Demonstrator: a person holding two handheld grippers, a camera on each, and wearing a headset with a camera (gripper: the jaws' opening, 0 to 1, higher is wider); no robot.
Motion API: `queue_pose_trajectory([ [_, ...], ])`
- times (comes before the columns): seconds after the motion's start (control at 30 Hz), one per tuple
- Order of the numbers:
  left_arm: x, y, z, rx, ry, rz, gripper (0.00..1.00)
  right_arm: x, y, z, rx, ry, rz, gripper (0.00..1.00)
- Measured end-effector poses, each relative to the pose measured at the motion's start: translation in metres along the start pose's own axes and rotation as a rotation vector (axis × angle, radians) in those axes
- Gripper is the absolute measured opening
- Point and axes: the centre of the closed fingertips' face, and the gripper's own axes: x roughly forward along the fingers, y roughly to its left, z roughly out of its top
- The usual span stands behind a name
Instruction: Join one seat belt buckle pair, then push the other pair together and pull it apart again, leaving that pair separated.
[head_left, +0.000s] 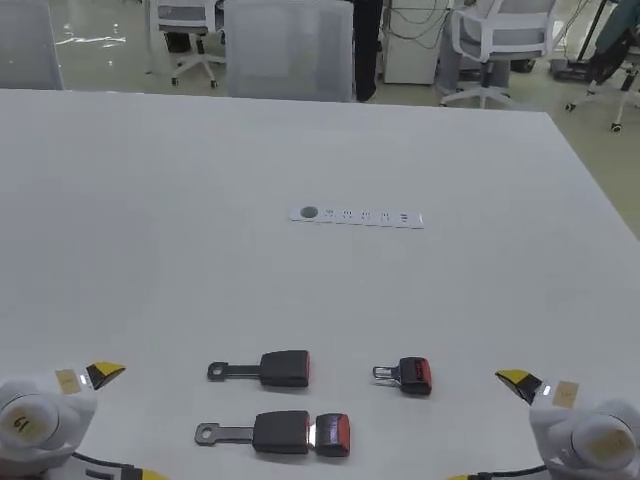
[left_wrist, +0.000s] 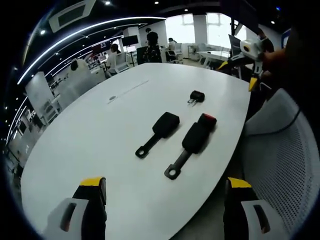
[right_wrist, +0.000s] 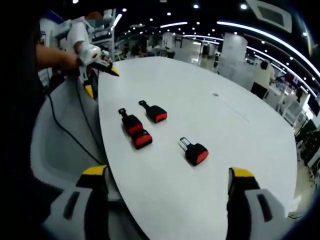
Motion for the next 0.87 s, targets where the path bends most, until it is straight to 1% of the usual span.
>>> queue_pose_trajectory([
  [0.17,0.001,0.006,-0.002,-0.001,-0.011,0.010,1.00,-0.003,0.003,0.001,0.002,-0.001,-0.004,1.00],
  [0.27,0.001,0.007,-0.002,-0.001,-0.013,0.013,1.00,-0.004,0.005,0.001,0.004,-0.004,-0.005,1.00],
  [0.5,0.000,0.005,-0.002,0.004,-0.016,0.009,1.00,-0.007,0.009,0.004,0.009,-0.007,-0.011,1.00],
  [0.87,0.001,0.004,0.000,0.003,-0.019,0.003,1.00,-0.010,0.006,0.000,0.019,0.003,-0.023,1.00],
])
